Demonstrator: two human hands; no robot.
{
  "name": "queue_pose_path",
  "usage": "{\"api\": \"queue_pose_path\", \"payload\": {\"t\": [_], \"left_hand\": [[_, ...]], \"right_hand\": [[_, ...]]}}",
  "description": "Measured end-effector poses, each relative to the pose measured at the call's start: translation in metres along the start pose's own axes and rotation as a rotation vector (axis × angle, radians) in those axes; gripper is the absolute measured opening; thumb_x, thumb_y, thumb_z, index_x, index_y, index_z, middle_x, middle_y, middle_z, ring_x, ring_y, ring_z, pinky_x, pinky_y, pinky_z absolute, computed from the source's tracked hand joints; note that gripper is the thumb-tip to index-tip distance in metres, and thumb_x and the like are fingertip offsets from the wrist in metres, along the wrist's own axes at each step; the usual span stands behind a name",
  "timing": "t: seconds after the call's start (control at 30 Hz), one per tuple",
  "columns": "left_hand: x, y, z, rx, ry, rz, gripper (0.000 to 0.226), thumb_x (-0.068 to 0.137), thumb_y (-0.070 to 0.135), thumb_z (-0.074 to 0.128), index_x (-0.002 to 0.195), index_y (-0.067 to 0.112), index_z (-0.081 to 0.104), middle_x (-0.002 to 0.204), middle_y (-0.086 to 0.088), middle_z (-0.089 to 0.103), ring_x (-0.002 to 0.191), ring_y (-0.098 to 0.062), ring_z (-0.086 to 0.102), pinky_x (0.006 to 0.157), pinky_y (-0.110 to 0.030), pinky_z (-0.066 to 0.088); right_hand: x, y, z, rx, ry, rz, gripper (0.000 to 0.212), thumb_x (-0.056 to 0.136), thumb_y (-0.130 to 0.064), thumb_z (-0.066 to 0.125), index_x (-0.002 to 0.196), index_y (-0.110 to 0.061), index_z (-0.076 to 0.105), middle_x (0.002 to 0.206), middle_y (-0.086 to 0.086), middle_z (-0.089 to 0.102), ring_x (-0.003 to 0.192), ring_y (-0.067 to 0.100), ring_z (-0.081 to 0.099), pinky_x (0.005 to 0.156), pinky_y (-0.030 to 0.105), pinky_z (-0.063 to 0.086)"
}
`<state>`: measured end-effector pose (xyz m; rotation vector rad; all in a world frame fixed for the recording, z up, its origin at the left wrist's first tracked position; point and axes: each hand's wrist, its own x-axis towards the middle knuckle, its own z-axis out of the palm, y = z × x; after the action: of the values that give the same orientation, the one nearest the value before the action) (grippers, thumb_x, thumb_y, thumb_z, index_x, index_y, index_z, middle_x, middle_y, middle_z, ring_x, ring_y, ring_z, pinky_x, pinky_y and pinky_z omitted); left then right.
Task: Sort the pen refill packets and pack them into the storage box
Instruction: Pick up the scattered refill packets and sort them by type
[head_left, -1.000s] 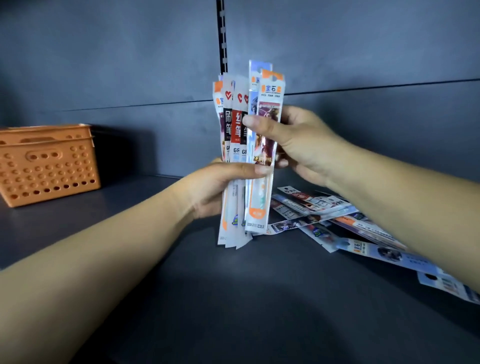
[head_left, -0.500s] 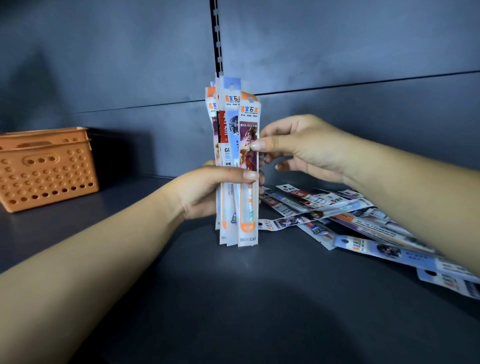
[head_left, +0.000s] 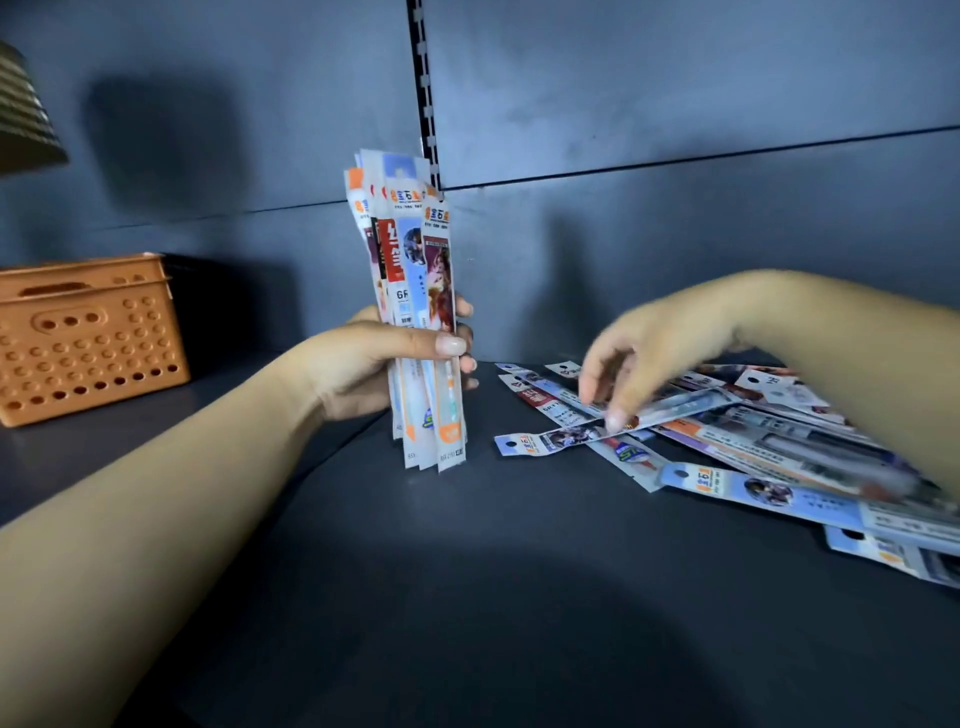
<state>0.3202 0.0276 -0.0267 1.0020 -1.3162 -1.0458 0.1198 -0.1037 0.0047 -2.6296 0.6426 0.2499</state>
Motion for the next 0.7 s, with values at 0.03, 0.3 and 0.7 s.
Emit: {"api": "queue_pose_path", "payload": {"t": [0.03,0.3,0.7], "left_hand": [[0.000,-0.001,0.001,0.018,-0.026,-0.011,0.050,0.030,0.021,0.091,0.075,0.020,0.069,0.062,0.001,0.061,0.062,-0.017,0.065,0.069,-0.035,0.057],[0.004,-0.010,0.003,0.038,-0.136,-0.080,0.042,0.036,0.019,0.090,0.067,0.019,0.062,0.063,0.000,0.061,0.062,-0.017,0.065,0.070,-0.034,0.057],[0.005,-0.001,-0.003,-0.030,-0.024,0.009,0.046,0.032,0.024,0.091,0.068,0.020,0.061,0.059,0.003,0.058,0.058,-0.014,0.062,0.067,-0.032,0.056]], "right_hand": [[0.000,0.000,0.001,-0.029,-0.057,0.039,0.026,0.071,-0.016,0.074,0.092,-0.024,0.060,0.076,-0.013,0.062,0.070,-0.001,0.056,0.078,0.021,0.044],[0.006,0.003,0.003,-0.161,0.000,0.104,0.017,0.071,-0.019,0.074,0.073,-0.021,0.057,0.065,-0.009,0.057,0.059,0.003,0.052,0.062,0.022,0.041],[0.026,-0.008,0.025,0.266,0.222,0.216,0.031,0.079,-0.031,0.067,0.062,-0.011,0.050,0.057,0.003,0.043,0.047,0.014,0.039,0.039,0.014,0.034]]}}
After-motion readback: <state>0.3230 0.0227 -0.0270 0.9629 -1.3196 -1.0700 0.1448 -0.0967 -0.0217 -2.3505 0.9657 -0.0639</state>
